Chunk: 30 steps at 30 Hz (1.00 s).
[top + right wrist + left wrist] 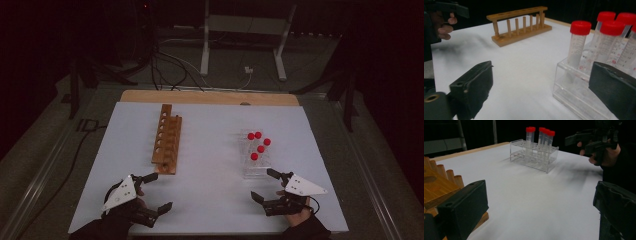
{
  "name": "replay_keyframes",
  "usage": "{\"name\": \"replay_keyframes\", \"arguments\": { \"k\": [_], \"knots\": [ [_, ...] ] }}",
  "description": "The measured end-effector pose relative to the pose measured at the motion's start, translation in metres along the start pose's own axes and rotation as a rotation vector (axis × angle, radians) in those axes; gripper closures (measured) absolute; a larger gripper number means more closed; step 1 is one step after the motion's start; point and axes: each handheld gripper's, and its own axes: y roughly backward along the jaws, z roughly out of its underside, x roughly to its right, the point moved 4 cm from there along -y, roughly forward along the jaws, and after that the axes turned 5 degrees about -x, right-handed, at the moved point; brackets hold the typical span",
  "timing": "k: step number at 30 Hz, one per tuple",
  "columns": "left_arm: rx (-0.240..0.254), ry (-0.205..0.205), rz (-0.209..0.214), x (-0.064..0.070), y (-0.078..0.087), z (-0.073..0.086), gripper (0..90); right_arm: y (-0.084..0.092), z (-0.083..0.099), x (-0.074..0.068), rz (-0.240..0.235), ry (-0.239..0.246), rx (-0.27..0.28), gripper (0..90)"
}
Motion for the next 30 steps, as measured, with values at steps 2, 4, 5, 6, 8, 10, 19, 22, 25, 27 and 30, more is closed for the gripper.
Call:
{"name": "replay_keyframes", "arguments": {
  "k": [2,4,5,6,8,10,19,22,25,27,30],
  "knots": [
    [0.0,0.001,-0.001,0.0,0.0,0.0,0.4,-0.001,0.0,-0.002,-0.035,-0.021,-0.022,2.8],
    [0.001,0.002,0.0,0.0,0.001,0.0,0.4,-0.001,-0.001,-0.005,-0.046,-0.025,-0.045,1.1],
    [0.0,0.002,0.001,0.0,0.001,0.0,0.4,0.0,-0.002,-0.006,-0.039,-0.018,-0.046,1.1],
    [0.001,0.002,0.001,0.0,0.001,0.0,0.4,0.0,-0.002,-0.006,-0.039,-0.018,-0.046,1.1],
    [0.002,0.003,0.002,0.0,0.001,-0.001,0.4,0.002,-0.005,-0.007,-0.041,-0.015,-0.048,0.0],
    [0.001,0.002,0.004,0.0,0.001,-0.001,0.4,0.003,-0.008,-0.009,-0.051,-0.017,-0.047,0.0],
    [-0.005,0.001,0.009,0.0,0.001,0.0,0.4,0.003,-0.01,-0.01,-0.051,-0.026,-0.05,0.0],
    [-0.009,0.002,0.008,0.0,0.0,0.0,0.4,0.004,-0.01,-0.007,-0.009,-0.026,-0.029,0.0],
    [-0.009,0.002,0.008,0.0,0.0,0.0,0.4,0.004,-0.01,-0.004,0.028,-0.024,-0.025,0.0],
    [-0.009,0.002,0.007,0.0,0.0,0.0,0.4,0.006,-0.013,-0.002,0.071,-0.017,-0.023,0.0],
    [-0.008,0.003,0.007,-0.001,0.0,0.0,0.4,0.009,-0.018,-0.002,0.099,-0.007,-0.016,0.0]
  ]
}}
